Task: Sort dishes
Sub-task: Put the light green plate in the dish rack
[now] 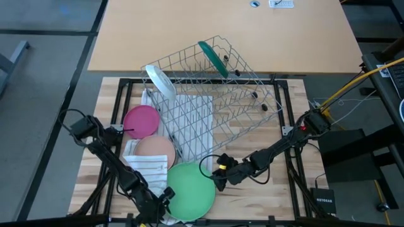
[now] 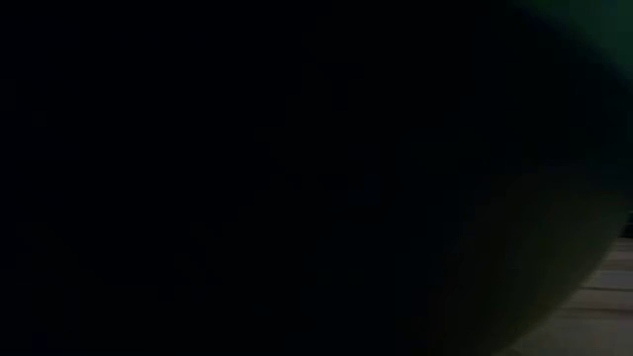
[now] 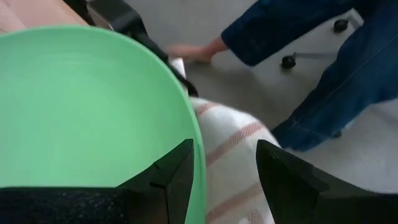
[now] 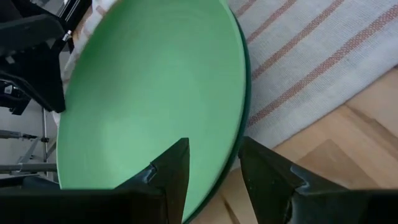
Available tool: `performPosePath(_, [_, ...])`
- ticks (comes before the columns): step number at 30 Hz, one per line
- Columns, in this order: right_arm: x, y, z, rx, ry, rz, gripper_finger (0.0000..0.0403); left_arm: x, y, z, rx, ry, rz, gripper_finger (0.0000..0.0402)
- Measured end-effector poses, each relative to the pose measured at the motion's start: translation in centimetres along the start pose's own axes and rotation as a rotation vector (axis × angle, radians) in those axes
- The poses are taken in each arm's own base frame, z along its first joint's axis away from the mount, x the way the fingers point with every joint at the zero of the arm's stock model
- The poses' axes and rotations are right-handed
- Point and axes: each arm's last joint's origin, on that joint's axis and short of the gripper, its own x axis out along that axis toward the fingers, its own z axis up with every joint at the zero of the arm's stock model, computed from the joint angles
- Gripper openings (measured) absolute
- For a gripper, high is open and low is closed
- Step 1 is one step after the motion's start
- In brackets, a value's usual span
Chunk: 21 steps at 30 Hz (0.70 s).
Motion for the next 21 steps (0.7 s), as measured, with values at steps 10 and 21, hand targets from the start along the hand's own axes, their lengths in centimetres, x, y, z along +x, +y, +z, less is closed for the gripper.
performPosePath(10, [-0.01, 0.01, 0.0, -0.001, 0.0, 0.001, 0.0145, 0.3, 0.2, -1.13, 0.029, 0.104, 0.049, 0.0164])
performPosePath(21, [-0.01, 0.01, -0.01, -0.004, 0.0, 0.0, 0.0145, 0.35, 0.96, -1.13, 0.025, 0.106, 0.07, 0.0097])
